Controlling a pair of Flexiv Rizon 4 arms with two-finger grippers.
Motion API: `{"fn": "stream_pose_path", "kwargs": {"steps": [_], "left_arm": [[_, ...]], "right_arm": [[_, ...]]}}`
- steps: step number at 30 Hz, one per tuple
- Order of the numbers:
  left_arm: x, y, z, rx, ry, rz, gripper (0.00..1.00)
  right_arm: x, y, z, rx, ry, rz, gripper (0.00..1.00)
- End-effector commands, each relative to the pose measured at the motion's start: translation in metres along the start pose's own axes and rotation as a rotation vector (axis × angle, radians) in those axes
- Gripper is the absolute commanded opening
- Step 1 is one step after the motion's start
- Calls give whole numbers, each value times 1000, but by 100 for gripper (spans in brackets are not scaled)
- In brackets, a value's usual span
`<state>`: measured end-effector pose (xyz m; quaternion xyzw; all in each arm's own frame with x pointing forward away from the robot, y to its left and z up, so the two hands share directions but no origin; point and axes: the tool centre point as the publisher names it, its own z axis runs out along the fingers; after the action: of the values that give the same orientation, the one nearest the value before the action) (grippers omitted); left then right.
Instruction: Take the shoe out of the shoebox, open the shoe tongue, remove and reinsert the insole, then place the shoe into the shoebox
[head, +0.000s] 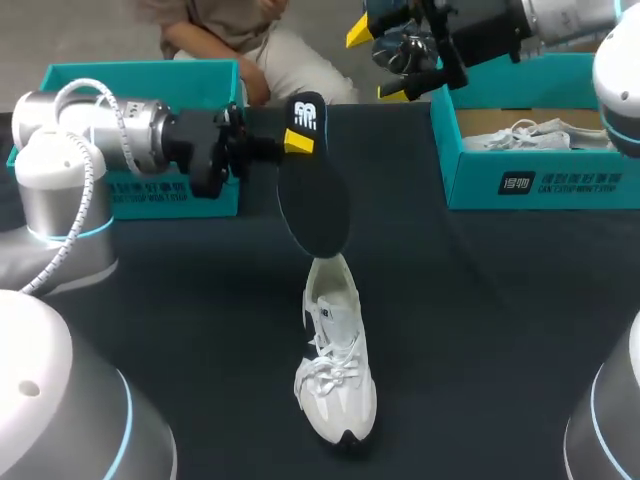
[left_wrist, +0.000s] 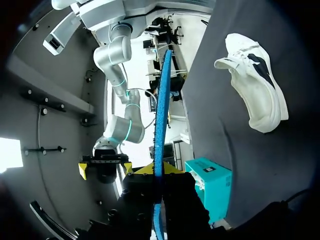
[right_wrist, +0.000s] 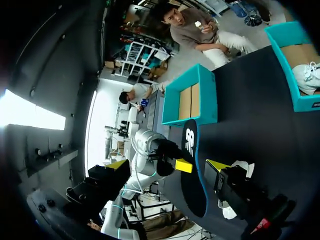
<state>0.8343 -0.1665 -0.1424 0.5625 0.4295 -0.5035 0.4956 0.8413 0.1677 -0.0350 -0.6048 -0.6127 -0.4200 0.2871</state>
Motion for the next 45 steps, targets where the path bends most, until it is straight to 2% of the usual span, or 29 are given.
{"fn": "stream_pose_path", "kwargs": {"steps": [1,5,9,11,30,32,37,39,45], "left_arm": [[7,5,5,13,5,-8,0],[10,8,7,13,10,-25,0],[13,8,10,21,24,-37,0],[15,7,11,28,36,-41,0],[18,7,12,18,46,-53,0],[18,7,12,18,46,-53,0],[18,7,12,18,46,-53,0],[18,7,12,18,46,-53,0],[18,7,12,18,46,-53,0]], "right_arm": [[16,-6,-17,10,-156,-53,100],[28,-10,-20,38,-243,-124,100],[35,-17,-21,134,-346,-189,100],[38,-19,-22,121,-386,-197,100],[38,-19,-22,121,-386,-197,100],[40,-19,-22,161,-505,-165,100],[45,-29,-18,193,-625,-162,100],[46,-35,-17,213,-719,-134,100],[53,-51,-17,207,-832,-128,100]]}}
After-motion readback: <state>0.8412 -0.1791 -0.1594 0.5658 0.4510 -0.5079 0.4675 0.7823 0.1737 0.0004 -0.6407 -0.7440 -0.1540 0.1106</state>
